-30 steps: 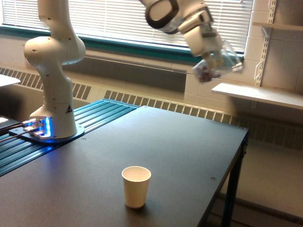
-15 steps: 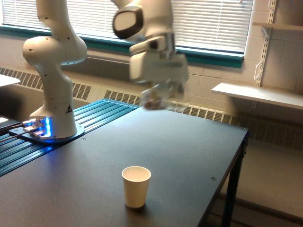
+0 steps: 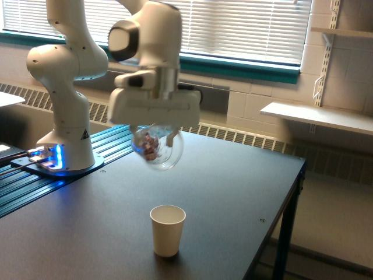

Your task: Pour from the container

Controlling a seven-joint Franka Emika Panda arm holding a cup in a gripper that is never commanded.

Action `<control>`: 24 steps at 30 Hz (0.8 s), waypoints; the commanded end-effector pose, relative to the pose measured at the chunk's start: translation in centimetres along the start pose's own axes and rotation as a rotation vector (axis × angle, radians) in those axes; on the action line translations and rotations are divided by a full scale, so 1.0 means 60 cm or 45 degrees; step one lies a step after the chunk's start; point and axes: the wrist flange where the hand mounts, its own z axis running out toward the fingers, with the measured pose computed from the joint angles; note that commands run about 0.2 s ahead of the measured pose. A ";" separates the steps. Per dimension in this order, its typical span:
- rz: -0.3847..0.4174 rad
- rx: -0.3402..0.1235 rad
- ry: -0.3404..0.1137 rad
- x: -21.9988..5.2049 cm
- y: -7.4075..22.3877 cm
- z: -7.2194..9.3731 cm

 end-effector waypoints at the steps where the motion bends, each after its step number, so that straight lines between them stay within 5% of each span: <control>1: 0.118 -0.084 -0.101 0.018 0.006 0.049; 7: 0.134 -0.138 -0.127 0.027 -0.010 0.077; 13: 0.151 -0.157 -0.098 0.026 -0.033 0.079; 24: 0.134 -0.176 -0.155 0.002 -0.044 0.085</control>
